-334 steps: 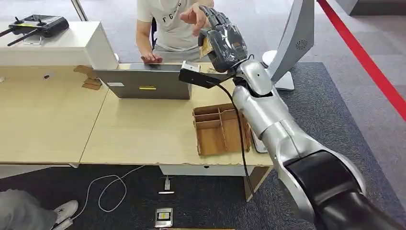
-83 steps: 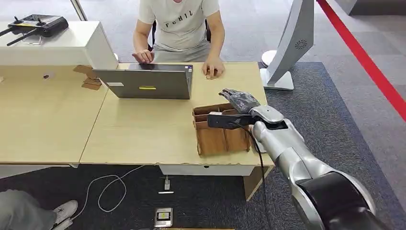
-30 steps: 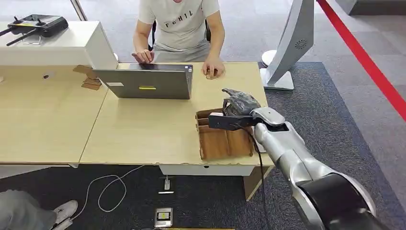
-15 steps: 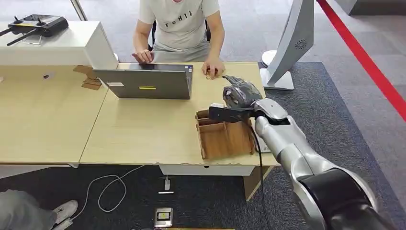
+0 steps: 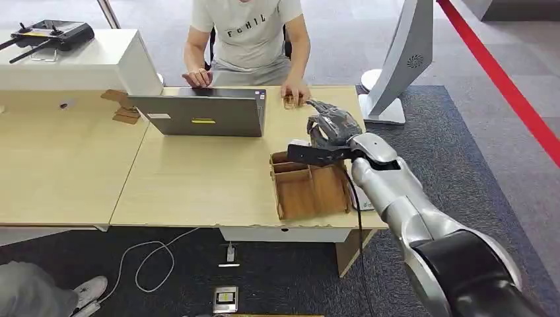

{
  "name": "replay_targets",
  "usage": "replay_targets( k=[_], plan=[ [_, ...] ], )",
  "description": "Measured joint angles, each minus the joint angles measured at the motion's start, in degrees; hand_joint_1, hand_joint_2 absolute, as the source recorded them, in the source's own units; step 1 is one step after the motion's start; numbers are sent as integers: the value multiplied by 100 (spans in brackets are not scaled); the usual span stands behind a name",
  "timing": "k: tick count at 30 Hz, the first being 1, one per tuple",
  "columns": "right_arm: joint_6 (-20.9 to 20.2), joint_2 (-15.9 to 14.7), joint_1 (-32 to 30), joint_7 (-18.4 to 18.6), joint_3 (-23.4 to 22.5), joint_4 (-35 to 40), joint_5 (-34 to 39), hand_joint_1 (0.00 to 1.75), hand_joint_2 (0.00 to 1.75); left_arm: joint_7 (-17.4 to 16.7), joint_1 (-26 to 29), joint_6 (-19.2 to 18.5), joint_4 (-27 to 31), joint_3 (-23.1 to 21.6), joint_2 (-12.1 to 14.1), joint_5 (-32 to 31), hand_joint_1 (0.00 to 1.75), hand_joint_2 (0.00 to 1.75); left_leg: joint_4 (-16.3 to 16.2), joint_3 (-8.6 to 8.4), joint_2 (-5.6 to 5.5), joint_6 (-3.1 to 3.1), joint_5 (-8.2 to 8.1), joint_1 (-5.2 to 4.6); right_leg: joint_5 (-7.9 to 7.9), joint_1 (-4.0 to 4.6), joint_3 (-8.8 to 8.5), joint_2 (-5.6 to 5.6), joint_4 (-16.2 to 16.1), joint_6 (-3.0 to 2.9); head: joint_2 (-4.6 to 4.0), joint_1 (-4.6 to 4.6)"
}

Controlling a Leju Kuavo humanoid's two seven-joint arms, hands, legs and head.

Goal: Pass the card to the sensor for recognition and then transmit it.

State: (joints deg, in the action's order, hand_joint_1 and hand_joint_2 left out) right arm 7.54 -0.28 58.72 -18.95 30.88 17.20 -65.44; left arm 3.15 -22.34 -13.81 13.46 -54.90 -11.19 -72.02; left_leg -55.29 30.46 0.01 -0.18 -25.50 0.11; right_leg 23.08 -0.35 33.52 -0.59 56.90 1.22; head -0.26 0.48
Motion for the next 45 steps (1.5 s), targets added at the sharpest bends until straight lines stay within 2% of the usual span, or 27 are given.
replay_targets(
  k=[7,22,42,43,45],
  plan=[
    [114,33,57,0,0,2,9,175,175,-2,3,0,0,0,0,0,0,0,0,1,0,0,0,0,0,0,0,0,0,0,0,0],
    [208,258,716,-90,0,52,-24,175,175,70,25,-11,0,2,2,7,0,0,0,0,0,0,0,1,0,1,0,0,0,0,0,2],
    [37,483,744,-52,2,53,-90,175,175,166,32,-11,0,11,98,72,0,0,0,1,-1,0,0,1,0,1,0,0,0,0,0,0],
    [35,492,744,-52,4,52,-92,0,175,171,32,-11,0,13,105,83,0,0,1,1,0,0,0,1,0,1,1,0,0,0,0,0],
    [55,501,747,-44,2,55,-118,0,175,173,32,-11,0,13,120,90,0,0,0,1,0,0,0,1,0,1,0,0,0,0,0,0]
  ],
)
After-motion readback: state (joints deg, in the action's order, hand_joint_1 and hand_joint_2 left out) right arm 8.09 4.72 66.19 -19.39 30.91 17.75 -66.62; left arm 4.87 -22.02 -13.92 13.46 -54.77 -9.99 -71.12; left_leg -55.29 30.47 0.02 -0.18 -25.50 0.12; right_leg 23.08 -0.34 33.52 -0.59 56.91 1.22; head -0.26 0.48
